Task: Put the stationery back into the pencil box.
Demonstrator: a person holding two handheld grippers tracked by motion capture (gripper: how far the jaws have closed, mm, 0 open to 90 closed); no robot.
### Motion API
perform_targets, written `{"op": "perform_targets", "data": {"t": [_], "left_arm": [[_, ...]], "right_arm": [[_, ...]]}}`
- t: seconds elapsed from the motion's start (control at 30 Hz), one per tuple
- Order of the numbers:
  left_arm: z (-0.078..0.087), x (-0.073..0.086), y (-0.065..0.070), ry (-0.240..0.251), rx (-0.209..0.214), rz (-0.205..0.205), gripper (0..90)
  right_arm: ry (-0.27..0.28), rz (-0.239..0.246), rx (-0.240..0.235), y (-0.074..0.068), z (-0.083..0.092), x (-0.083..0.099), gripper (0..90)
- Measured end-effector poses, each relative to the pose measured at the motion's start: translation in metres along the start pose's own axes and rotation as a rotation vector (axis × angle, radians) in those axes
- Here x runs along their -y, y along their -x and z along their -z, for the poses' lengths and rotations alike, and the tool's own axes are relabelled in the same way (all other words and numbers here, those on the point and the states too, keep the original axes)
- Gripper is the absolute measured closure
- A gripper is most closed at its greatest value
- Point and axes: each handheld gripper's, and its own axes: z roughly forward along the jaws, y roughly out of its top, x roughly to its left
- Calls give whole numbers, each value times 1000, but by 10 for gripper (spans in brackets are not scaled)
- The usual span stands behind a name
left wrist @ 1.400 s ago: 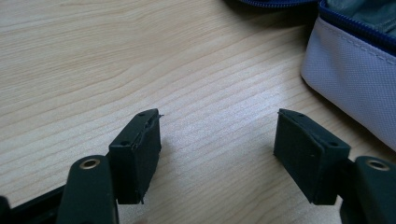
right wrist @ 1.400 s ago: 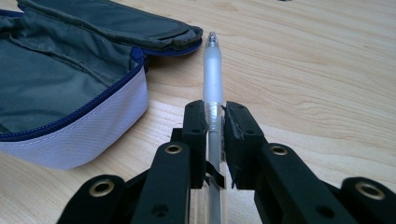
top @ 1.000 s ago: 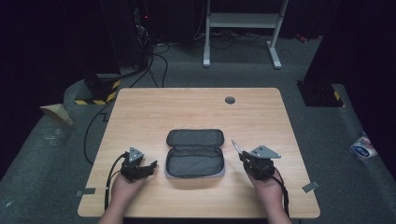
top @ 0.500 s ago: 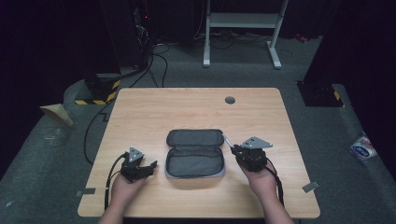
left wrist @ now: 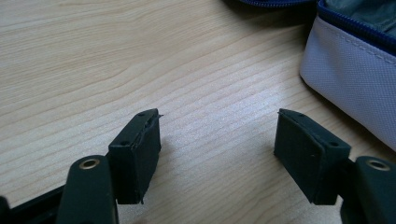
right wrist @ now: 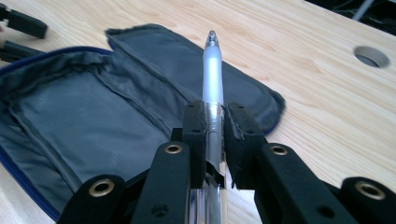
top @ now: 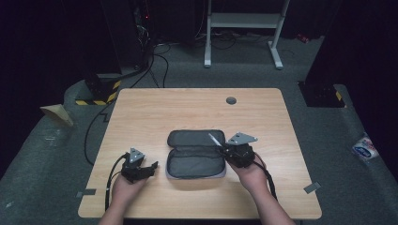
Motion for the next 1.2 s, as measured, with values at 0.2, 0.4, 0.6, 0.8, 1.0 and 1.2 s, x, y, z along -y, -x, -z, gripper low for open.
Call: {"op": "perform_targets", "data": {"t": [0.2,0.4,0.6,0.8,1.0,1.2], "left_arm": [[0,0,0,1,0,0,317],[0,0,0,1,1,-1,317],[0,0,0,1,1,-2,317],[0,0,0,3,3,0,317],[0,0,0,4,4,0,317],[0,0,0,4,4,-1,316]], "right_arm": [[-1,29,-35,-11,-10,-10,785],[-3,66,-77,-28,-25,-16,785],[-18,98,-115,-44,-36,-23,785],[-22,129,-149,-56,-43,-28,784],[-18,143,-189,-68,-48,-33,784],[-23,154,-221,-76,-51,-33,783]]}}
